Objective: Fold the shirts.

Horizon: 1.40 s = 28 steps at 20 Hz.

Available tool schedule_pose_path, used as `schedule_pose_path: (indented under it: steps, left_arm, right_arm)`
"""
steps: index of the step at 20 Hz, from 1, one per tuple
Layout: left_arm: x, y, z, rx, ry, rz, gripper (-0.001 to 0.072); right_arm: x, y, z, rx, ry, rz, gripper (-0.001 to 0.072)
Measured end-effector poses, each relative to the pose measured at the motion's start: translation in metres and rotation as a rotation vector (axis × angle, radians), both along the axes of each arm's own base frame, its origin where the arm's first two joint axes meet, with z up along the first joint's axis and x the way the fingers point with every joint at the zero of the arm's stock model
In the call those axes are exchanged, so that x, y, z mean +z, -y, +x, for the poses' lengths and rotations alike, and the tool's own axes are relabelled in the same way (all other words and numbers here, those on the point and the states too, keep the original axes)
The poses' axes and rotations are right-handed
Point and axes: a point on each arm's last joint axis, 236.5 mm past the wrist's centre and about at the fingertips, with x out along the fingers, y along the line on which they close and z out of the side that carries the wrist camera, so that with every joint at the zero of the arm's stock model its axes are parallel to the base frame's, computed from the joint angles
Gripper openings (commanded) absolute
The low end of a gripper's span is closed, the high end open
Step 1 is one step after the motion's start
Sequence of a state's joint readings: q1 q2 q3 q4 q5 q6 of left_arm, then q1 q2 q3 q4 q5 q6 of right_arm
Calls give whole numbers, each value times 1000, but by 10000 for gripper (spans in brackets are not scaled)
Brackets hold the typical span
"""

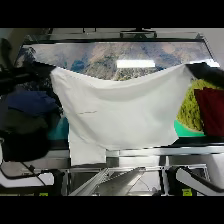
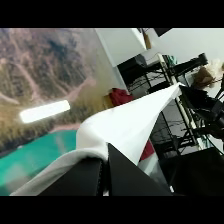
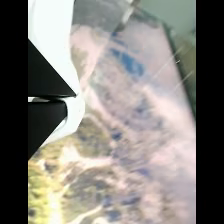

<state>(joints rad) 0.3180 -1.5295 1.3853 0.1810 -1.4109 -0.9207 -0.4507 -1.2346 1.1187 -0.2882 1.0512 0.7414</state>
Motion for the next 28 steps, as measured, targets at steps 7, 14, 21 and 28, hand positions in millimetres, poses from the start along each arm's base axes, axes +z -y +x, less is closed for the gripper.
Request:
schedule_pose_path:
  steps: [7, 14, 21, 28]
  left_arm:
    - [-135, -5, 90, 11, -141, 24, 19]
    - [-139, -15, 136, 33, -90, 28, 18]
    - [-119, -19, 147, 54, -31, 46, 20]
    - [-137, -14, 128, -27, -57, 127, 17]
  right_arm:
    - [-172, 13, 80, -85, -226, 162, 18]
    - [-184, 30, 143, -84, -189, 272, 18]
    - [-173, 48, 148, -56, -185, 264, 18]
    - [-201, 46, 126, 9, -293, 168, 18]
